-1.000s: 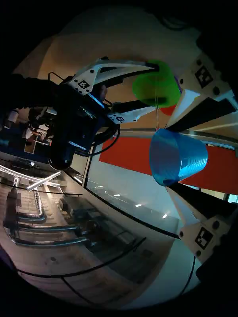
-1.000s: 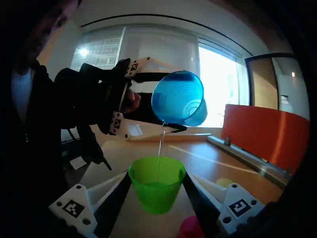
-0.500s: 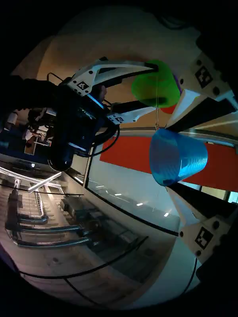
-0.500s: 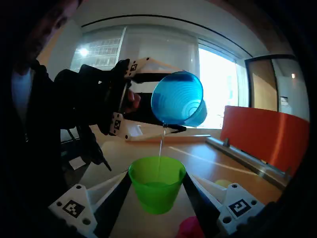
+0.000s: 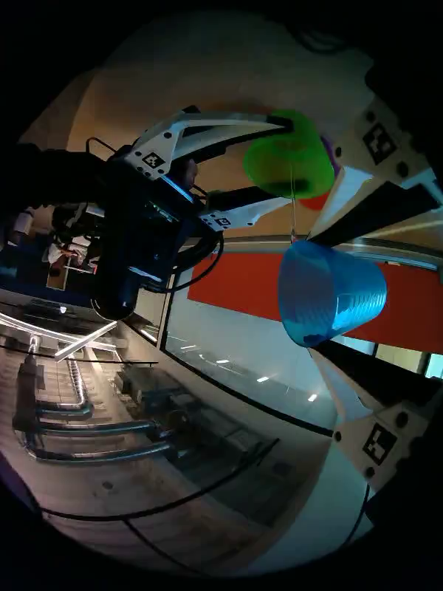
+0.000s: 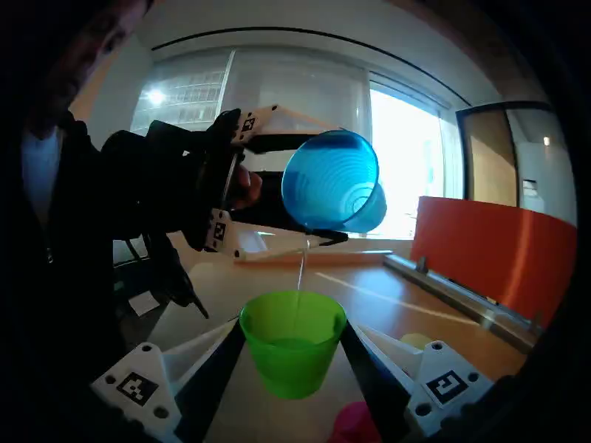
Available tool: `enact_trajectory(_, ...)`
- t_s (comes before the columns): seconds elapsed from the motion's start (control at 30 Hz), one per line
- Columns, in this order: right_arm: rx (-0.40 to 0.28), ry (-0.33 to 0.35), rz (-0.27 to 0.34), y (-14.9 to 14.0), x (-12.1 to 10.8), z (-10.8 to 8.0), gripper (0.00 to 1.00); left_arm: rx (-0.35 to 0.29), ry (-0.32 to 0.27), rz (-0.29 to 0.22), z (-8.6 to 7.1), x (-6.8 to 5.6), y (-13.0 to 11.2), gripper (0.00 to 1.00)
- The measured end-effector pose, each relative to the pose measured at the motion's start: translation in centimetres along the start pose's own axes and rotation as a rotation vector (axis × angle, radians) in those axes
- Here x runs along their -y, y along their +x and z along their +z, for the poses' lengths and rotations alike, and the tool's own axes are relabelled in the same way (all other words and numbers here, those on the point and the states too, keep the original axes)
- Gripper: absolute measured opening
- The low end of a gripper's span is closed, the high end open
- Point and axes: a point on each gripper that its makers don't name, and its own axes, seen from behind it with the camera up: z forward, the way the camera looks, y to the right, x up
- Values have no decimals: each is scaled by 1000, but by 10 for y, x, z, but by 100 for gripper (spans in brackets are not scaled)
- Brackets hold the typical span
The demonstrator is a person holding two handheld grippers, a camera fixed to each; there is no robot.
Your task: Pour water
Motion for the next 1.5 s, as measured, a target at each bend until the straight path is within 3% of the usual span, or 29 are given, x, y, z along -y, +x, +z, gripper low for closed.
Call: enact_trajectory(1.5,0,4,-12,2,2,1,90,-8,5,59,-1,-2,3,85)
